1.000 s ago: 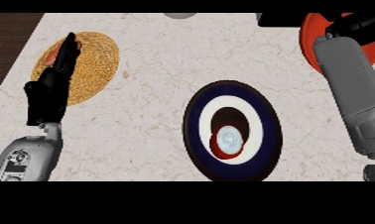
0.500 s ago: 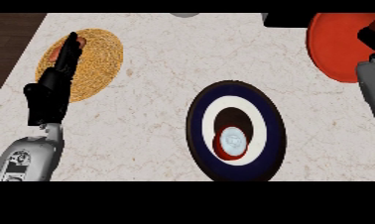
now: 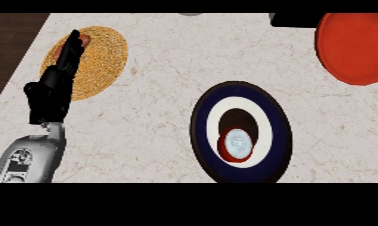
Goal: Pick the bell pepper from the plate and place it in the bowl
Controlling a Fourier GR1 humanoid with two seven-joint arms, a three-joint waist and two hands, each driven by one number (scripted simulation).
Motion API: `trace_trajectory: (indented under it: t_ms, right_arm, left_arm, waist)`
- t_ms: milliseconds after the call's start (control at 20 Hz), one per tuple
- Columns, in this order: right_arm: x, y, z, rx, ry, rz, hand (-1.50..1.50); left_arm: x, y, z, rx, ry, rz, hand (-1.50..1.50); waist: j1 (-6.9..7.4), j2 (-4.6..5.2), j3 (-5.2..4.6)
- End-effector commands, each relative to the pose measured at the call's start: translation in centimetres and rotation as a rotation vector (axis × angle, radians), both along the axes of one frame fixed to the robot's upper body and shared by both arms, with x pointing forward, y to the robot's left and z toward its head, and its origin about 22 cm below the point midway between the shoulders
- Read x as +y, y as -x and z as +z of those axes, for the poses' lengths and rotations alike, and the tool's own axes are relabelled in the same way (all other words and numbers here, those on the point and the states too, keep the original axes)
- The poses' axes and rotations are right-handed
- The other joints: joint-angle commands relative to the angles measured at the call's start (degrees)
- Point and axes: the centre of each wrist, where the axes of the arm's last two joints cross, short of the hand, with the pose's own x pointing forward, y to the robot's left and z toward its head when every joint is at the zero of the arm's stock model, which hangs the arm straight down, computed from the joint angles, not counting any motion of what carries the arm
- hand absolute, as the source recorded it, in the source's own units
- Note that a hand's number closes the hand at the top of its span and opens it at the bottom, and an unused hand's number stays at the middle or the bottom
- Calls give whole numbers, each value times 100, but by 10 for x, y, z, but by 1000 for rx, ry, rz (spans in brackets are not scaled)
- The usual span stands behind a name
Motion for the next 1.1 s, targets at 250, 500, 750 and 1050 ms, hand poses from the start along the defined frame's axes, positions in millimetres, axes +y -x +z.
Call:
trace_trajectory:
  t_ms: [250, 500, 750, 1050]
  right_arm:
    - [-15, 17, 19, -184, 64, 120, -150]
    - [-12, 33, -6, -305, 52, 95, -150]
    - [-6, 64, -56, -438, 21, 125, -150]
    - [7, 101, -124, -577, 52, 194, -150]
  left_arm:
    - [-2, 3, -9, 6, 6, -5, 0]
    - [0, -3, -2, -1, 5, 17, 0]
    - [2, 8, -13, 14, 17, 27, 0]
    - [-1, 7, -8, 32, -15, 27, 0]
  waist:
    - [-4, 16, 10]
    - [-103, -22, -4]
    - [-152, -81, -16]
    - [-218, -114, -35]
